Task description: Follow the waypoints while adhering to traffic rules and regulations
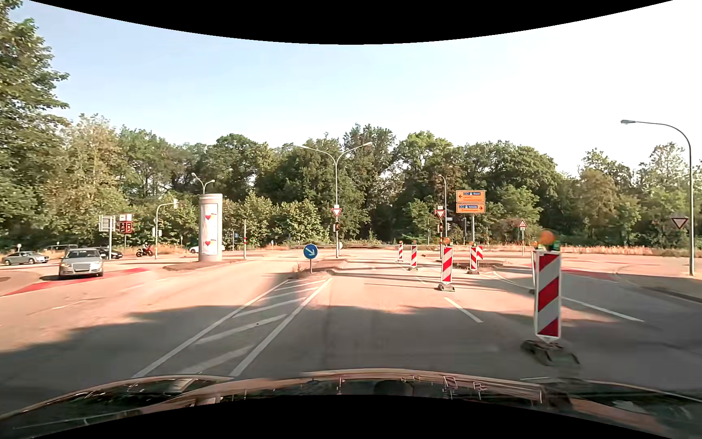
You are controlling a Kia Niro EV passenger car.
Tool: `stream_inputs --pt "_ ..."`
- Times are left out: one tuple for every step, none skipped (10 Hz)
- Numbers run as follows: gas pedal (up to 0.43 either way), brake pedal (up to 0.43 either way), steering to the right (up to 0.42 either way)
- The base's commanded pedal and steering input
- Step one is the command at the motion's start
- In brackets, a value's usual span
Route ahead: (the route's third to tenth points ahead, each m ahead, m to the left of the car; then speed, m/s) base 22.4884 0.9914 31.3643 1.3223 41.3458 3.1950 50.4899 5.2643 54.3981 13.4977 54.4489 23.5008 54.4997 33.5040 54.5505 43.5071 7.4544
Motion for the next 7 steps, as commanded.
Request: stream_inputs --pt "0.0 0.152 0.011" --pt "0.0 0.165 0.01" --pt "0.0 0.171 0.009" --pt "0.0 0.177 0.008" --pt "0.0 0.189 0.007" --pt "0.0 0.201 0.004" --pt "0.0 0.207 0.003"
